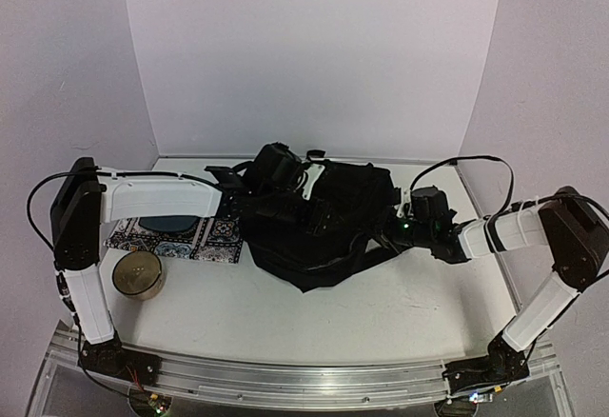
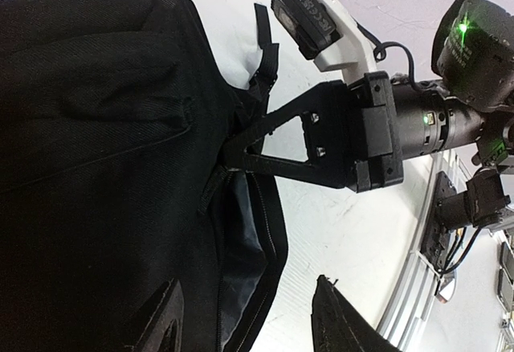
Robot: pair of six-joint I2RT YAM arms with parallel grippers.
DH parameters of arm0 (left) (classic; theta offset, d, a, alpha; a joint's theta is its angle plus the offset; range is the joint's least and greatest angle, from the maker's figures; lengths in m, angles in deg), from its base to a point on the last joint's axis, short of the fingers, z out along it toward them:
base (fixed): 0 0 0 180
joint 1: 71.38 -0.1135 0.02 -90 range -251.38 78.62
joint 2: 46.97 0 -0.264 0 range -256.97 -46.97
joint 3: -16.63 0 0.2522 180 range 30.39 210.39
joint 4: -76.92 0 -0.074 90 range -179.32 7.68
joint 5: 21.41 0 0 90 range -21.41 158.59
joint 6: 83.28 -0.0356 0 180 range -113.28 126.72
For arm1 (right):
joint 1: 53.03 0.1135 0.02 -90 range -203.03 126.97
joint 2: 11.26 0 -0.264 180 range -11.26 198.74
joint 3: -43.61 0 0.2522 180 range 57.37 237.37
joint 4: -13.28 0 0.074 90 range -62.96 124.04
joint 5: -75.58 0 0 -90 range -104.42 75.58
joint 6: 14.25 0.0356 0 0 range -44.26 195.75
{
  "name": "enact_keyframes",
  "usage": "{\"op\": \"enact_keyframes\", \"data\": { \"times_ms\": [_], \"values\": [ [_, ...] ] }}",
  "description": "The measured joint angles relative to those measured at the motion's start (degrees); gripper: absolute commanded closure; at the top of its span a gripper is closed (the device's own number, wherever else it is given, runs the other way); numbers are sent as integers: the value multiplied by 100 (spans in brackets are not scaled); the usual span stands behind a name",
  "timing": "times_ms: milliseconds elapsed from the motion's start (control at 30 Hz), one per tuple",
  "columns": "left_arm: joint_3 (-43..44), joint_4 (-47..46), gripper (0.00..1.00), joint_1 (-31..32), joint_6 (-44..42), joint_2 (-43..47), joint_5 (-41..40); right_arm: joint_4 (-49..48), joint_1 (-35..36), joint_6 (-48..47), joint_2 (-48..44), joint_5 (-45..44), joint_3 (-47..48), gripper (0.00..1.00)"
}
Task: Pack the student bag
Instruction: Hold the largest pocket of the student bag, then grab the largest pocket of the student bag.
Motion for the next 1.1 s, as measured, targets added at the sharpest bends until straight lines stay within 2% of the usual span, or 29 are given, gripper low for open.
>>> {"op": "enact_keyframes", "data": {
  "times_ms": [167,300,467,867,1100],
  "values": [
    [133,-8,62,1,2,-192,161,-473,-27,137,-2,193,-175,100],
    [207,-6,66,1,1,-337,249,-745,-38,230,-2,382,-232,100],
    [437,-40,67,0,20,-563,285,-998,-38,303,-2,581,-327,100],
    [585,-105,60,-139,248,-1026,269,-1225,-40,371,-2,791,-421,100],
    [752,-132,62,-164,332,-1191,458,-1309,-40,408,-2,906,-421,100]
  ]
}}
